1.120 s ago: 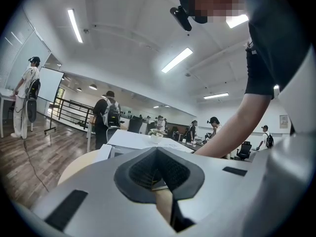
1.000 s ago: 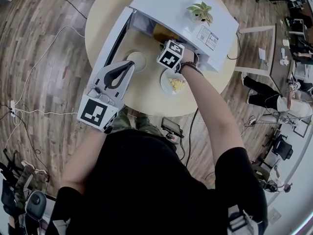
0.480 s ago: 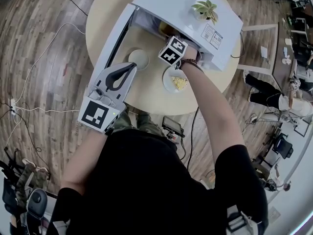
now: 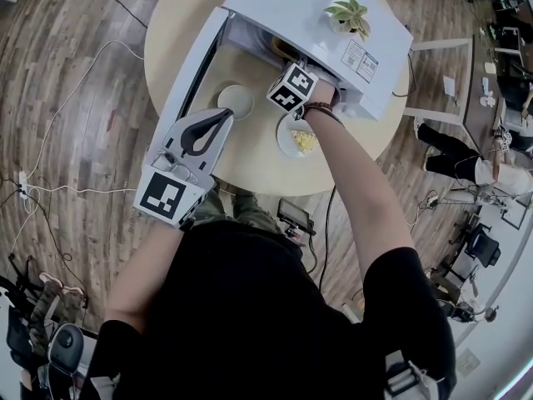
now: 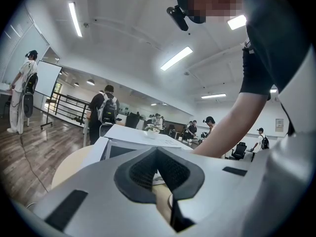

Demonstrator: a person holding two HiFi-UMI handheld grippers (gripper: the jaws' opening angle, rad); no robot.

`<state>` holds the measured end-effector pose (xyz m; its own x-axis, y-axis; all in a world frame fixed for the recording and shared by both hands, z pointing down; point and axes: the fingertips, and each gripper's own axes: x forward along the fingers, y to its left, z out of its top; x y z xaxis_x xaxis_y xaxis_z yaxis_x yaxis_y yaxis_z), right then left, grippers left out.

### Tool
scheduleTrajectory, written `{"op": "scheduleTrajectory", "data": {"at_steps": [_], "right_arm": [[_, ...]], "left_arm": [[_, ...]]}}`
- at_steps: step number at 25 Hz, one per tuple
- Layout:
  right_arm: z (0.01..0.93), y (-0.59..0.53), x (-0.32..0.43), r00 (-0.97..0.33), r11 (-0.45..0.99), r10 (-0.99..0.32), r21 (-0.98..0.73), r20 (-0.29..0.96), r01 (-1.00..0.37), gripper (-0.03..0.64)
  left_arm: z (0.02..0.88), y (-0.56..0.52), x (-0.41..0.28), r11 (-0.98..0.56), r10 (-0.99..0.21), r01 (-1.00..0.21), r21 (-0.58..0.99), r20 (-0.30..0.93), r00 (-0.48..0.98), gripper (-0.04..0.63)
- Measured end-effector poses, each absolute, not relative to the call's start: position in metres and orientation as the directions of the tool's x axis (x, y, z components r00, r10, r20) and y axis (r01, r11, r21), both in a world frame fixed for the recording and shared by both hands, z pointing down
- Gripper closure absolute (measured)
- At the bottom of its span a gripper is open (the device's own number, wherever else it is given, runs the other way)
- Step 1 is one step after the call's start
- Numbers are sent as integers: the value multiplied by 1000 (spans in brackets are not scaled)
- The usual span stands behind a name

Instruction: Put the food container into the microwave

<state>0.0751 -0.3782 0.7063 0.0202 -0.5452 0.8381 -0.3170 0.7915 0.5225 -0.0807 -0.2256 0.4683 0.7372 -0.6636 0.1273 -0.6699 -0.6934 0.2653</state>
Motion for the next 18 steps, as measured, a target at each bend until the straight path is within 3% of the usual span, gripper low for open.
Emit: {"op": "scheduleTrajectory", "data": {"at_steps": [7,18], "right_arm": [[678,-348,66,-31,769,-605,574,795,-282,505],[619,-229,55,-211,804,-554,452,805,-386,590]], "left_arm": [[470,-229,-73,-694,-665,-673,256,129,736,577],[445,-214,-44,-703,-675,-683,201,116,729,577]]}}
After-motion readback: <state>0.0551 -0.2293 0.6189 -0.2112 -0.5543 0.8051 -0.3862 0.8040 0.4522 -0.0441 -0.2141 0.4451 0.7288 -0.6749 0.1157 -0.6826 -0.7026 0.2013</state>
